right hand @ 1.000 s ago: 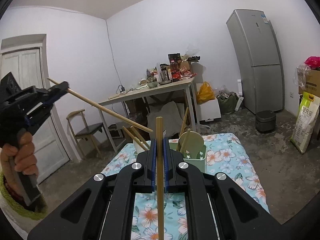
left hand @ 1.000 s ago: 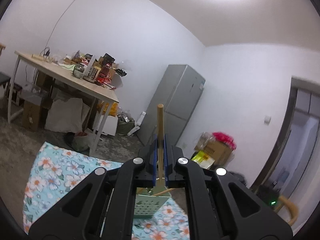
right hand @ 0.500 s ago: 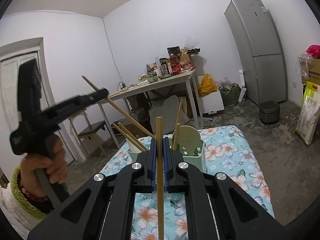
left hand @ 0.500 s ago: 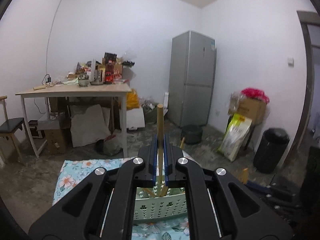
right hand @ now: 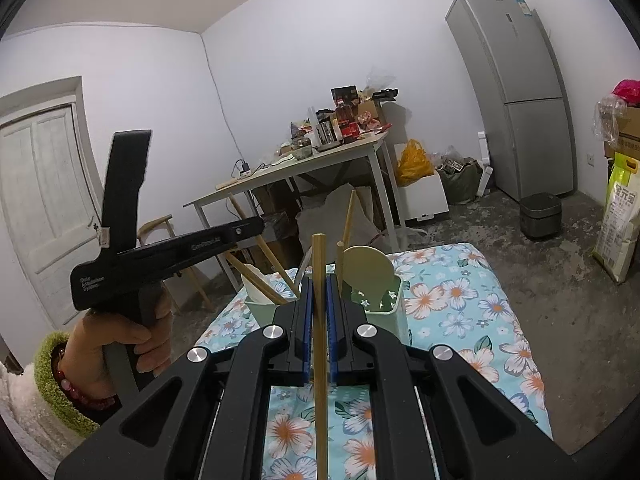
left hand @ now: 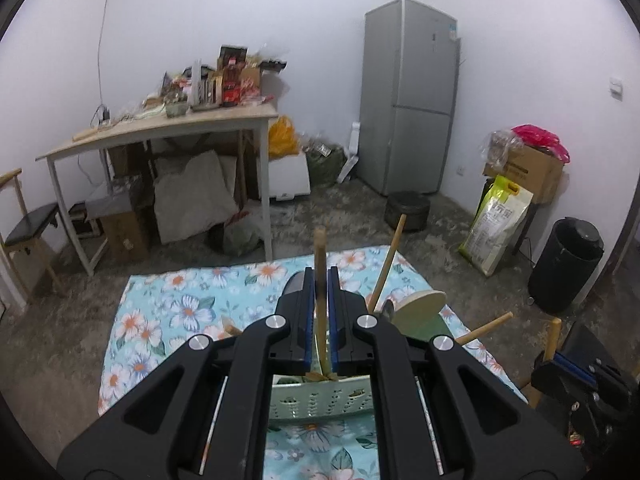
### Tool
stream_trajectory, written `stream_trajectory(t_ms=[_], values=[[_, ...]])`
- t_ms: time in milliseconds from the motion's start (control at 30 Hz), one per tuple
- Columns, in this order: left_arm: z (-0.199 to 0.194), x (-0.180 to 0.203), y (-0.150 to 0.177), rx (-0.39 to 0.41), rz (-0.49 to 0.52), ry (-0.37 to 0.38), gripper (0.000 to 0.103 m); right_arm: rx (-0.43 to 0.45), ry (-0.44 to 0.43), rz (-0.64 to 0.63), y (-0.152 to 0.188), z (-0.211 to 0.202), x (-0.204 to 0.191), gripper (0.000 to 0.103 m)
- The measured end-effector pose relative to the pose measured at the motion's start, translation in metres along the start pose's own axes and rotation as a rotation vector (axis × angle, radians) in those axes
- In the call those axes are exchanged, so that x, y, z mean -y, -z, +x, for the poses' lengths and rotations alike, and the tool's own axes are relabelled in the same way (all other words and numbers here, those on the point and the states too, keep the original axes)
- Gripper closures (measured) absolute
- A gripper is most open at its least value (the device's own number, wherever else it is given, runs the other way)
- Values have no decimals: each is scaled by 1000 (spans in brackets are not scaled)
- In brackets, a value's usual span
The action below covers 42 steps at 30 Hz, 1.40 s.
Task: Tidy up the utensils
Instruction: 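Lower the left gripper's chopstick into the holder and open it while the right gripper carries its chopstick over, then lower the right gripper's chopstick into the holder and open the right gripper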
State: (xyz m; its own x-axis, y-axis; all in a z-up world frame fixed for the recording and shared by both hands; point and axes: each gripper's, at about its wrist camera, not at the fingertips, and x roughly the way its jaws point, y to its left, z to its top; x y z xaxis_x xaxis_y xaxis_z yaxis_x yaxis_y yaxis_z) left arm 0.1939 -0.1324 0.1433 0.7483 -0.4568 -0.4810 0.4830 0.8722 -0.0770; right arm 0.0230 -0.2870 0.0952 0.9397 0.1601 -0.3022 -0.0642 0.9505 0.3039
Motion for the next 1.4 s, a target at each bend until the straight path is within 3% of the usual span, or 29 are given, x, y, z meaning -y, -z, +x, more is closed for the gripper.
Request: stream_trajectory(t_ms=[33,100,233,333,833,1033,1400], values=[[1,0,-2,-7,-7,-4,76,-1,0,-2,0,0,0,96],[1,2,-3,-12,-5,-23,63,-2,5,-3,0,0,0,96],[-3,9,-4,-19,25,-50,47,-7,14,-8,0,1,-1,96],[-8,14,-5,-21,37,-69,42,-12,19,-9,-1,2,-3,96],[-47,9,-9,3,74,-195,30,-11,22,-27,-2,-2,-13,96],[-62,8,-7,10,69,-206,28,8,3,-42,-11,-6,-18,96],[-102,-48,37,-5,-48,-225,22,177,-88,-98,-97,8,-32,96]])
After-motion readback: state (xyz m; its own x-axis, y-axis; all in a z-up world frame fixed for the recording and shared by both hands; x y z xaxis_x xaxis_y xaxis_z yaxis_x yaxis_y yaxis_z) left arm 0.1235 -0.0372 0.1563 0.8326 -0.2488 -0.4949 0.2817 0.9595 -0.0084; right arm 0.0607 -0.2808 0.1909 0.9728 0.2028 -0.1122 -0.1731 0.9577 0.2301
